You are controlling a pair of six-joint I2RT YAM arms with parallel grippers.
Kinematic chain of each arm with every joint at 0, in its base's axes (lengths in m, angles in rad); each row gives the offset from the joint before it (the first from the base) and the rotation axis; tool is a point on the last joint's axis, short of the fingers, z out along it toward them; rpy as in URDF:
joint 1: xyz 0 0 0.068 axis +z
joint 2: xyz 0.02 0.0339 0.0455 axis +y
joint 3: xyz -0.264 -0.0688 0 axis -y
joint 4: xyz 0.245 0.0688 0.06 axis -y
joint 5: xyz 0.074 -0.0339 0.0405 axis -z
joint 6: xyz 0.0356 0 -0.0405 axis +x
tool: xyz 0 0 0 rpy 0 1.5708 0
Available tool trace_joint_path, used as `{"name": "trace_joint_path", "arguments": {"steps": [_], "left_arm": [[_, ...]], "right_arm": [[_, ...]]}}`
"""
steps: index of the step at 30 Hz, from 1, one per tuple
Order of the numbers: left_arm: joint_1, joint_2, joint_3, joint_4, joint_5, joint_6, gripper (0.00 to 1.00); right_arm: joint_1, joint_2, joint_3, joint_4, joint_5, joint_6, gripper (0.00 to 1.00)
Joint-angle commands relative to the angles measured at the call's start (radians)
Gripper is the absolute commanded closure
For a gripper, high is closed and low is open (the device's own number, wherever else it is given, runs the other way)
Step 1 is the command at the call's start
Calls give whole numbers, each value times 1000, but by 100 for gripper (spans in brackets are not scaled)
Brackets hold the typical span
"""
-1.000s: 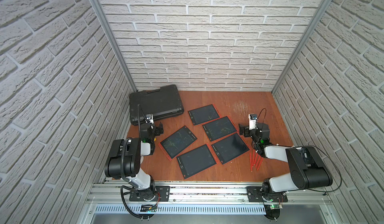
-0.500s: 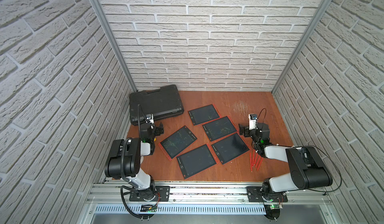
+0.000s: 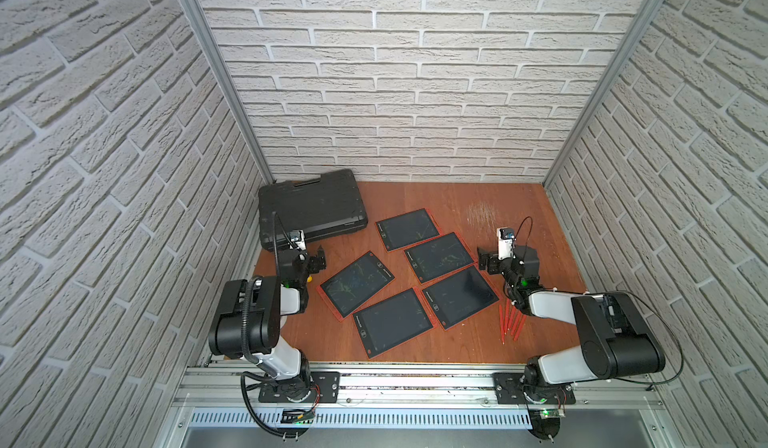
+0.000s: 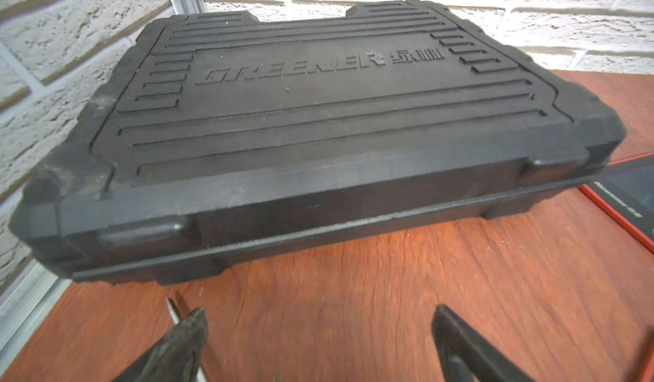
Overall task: Place the stylus back onto the writing tablet
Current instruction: Pick up the stylus from the center of the board.
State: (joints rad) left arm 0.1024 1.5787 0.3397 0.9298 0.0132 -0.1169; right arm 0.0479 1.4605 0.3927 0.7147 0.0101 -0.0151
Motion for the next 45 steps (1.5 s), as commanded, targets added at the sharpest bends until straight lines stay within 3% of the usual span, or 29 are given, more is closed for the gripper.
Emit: {"name": "trace_joint_path", "arguments": {"steps": [1, 8, 13, 19, 30, 37, 41, 45], "left_arm": [[5, -25, -15, 91, 11, -6, 2], [-11, -102, -21, 38, -7, 13, 2], [-64, -191, 3, -86, -97, 47, 2], [-162, -325, 55, -273, -197, 78, 2], [-411, -432, 260, -676, -242, -60, 2], [-613, -419, 453, -939, -171, -117, 2], [-706, -381, 520, -1023, -71, -174, 2], [-807, -305, 606, -1111, 51, -152, 2]], "right_arm": [[7, -25, -17, 43, -7, -3, 1], [8, -83, -22, 8, 8, 1, 1], [7, -159, -4, -81, 36, 7, 1], [11, -282, 121, -407, 83, 67, 1], [90, -518, 251, -875, 208, 226, 1], [111, -568, 370, -1241, 257, 405, 1], [150, -560, 407, -1387, 282, 445, 1], [169, -578, 408, -1475, 257, 504, 1]]}}
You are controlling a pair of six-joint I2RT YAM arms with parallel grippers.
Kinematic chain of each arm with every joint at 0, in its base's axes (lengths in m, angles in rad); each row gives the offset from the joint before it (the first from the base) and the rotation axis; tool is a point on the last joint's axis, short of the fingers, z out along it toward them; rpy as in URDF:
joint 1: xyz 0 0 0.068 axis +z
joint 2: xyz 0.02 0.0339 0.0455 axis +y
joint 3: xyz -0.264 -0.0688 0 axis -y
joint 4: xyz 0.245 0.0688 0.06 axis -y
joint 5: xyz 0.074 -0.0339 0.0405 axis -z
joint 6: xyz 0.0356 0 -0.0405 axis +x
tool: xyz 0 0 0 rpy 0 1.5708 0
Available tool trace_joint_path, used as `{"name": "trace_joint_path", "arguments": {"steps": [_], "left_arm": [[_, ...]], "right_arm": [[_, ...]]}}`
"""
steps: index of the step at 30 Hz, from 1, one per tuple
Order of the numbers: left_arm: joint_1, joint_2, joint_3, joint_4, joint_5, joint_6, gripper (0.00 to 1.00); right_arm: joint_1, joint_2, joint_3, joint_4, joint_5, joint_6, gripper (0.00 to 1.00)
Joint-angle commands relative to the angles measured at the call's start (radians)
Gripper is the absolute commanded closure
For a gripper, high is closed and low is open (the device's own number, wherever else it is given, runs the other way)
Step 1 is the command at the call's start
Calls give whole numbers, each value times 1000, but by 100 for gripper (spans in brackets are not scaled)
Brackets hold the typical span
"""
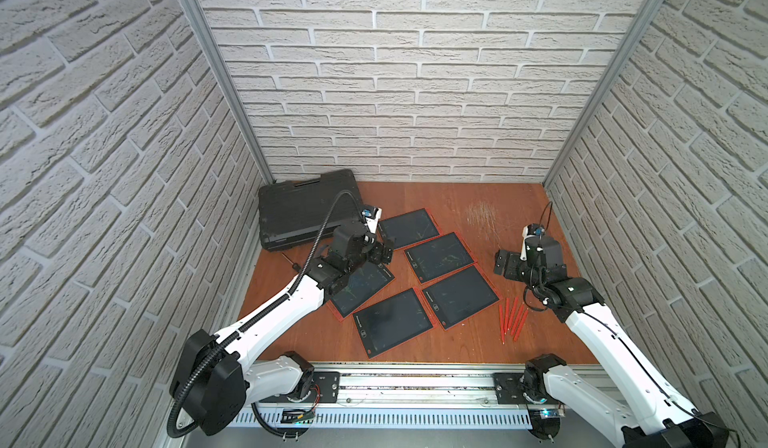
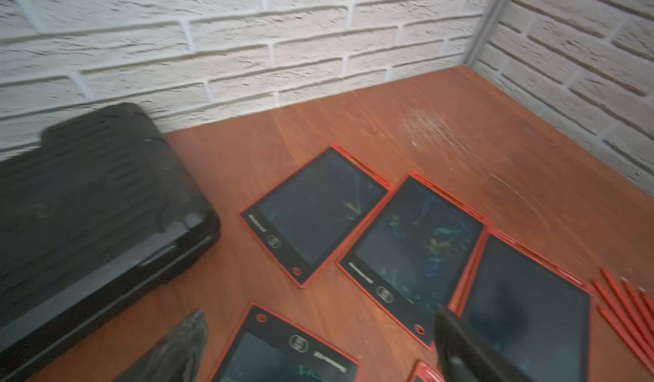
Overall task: Place the stylus back onto the writing tablet
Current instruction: Pick up the stylus from the center of the board.
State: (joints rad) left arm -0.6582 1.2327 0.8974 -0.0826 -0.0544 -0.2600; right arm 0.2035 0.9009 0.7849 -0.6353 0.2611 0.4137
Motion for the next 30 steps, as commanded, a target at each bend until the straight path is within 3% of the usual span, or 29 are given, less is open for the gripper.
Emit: {"name": "trace_joint_path", "arguments": {"steps": [1, 3, 9, 16, 21, 30], "left_arm": [[-66, 58, 58, -102, 146, -11, 2], [-108, 97, 78, -94, 215, -11, 2], [-207, 194, 147, -80, 296, -15, 2], [-257, 283, 255, -151, 348, 23, 2], [-261, 316, 282, -177, 367, 19, 2], [-314, 348, 312, -210, 363, -30, 2]], "right_arm": [[18, -24, 16, -141, 1, 84, 1], [25, -33, 14, -172, -2, 106, 1], [34, -42, 6, -243, -33, 154, 18], [37, -65, -43, -270, -72, 190, 34], [38, -69, -92, -248, -88, 225, 52], [39, 0, -147, -193, -114, 246, 57]]}}
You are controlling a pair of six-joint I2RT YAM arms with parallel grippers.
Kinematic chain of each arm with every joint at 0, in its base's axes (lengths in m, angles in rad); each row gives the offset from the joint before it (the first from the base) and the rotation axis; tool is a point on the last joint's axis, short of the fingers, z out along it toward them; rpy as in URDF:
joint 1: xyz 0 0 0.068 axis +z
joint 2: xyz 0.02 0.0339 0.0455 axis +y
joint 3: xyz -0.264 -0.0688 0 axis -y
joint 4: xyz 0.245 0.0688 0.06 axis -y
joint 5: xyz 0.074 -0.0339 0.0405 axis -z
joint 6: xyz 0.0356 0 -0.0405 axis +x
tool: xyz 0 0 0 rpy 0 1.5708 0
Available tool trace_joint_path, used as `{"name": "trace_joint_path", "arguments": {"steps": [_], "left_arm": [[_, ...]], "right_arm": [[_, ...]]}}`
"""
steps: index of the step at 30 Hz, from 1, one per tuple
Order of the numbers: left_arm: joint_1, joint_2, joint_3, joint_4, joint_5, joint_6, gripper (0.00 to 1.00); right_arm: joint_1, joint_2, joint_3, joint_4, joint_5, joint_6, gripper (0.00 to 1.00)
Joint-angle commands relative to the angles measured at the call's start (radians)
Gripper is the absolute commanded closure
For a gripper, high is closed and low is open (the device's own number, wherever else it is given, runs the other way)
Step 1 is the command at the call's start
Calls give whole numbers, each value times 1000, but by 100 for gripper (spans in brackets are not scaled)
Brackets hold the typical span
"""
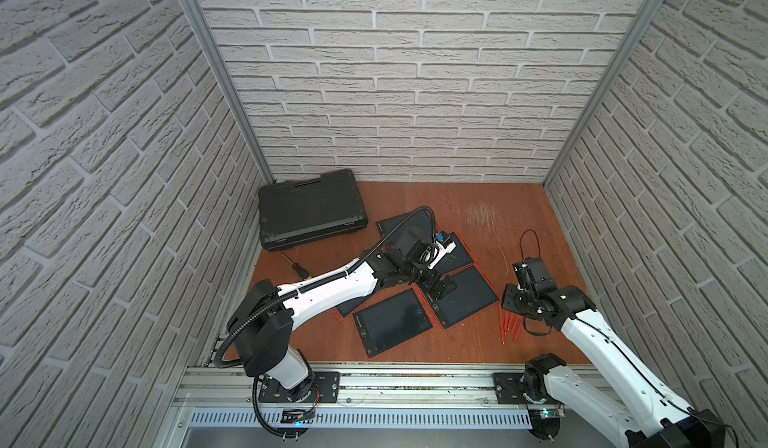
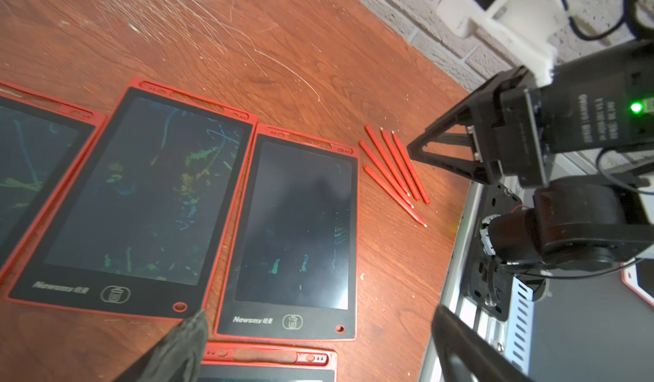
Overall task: Place the stylus back onto the writing tablet
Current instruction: Pick up the stylus from the center of the board.
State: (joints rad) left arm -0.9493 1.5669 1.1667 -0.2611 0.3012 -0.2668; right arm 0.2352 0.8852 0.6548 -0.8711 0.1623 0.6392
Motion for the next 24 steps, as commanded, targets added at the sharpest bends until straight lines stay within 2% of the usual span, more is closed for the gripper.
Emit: {"name": "trace_joint_path", "arguments": {"steps": [1, 6, 24], "left_arm": [[-25, 17, 47, -34, 14, -40, 2], [-32, 19, 41, -13, 22, -87, 2], [-42, 45, 90, -95, -4, -66, 2]], "right_arm": [[7, 27, -21, 50, -21, 22, 58], [13, 93, -34, 81, -30, 25, 58], [14, 232, -102, 201, -34, 30, 68]]}}
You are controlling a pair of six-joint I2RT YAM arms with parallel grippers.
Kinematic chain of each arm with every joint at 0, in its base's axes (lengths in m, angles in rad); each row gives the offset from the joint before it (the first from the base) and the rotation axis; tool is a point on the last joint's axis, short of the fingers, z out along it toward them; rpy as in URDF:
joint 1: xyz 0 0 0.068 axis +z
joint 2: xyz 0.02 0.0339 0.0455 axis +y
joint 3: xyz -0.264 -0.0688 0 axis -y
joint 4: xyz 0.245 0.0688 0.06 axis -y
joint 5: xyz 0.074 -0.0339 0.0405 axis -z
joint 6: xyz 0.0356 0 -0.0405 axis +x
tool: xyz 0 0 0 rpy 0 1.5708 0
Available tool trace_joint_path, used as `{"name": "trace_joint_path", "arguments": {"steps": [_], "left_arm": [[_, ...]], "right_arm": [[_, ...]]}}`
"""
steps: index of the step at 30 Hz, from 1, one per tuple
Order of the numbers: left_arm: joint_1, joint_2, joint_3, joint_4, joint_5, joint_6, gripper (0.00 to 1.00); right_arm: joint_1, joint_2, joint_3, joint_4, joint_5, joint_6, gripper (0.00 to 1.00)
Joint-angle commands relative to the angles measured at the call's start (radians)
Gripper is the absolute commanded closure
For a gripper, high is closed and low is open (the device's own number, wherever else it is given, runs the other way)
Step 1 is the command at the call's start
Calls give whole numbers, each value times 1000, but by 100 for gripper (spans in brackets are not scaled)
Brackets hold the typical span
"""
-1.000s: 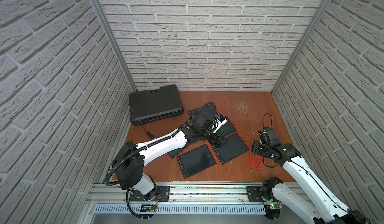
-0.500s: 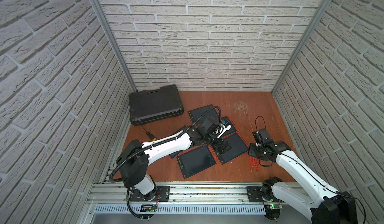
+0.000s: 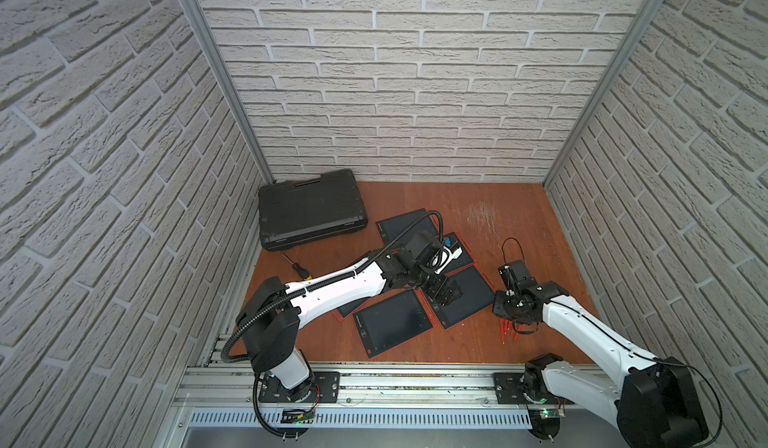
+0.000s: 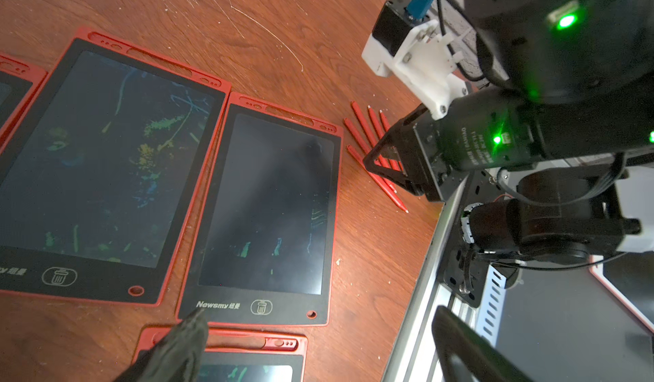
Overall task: Place the stylus back onto the writing tablet
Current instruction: Pick up the stylus from the center of the board.
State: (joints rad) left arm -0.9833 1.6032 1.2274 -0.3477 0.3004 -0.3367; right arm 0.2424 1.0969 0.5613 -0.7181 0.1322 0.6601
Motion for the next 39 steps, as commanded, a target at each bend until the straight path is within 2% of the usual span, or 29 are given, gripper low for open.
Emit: {"name": "trace_joint_path", "arguments": {"steps": [1, 12, 39], "left_arm": [[-7, 10, 29, -11, -4, 5, 2], [-8, 26, 44, -28, 6, 13, 2], [-10, 11, 31, -14, 5, 27, 2]], "right_arm": [[8, 29, -9, 57, -6, 9, 68], [8, 60, -23, 78, 15, 15, 77], [8, 121, 2, 72, 53, 23, 81]]}}
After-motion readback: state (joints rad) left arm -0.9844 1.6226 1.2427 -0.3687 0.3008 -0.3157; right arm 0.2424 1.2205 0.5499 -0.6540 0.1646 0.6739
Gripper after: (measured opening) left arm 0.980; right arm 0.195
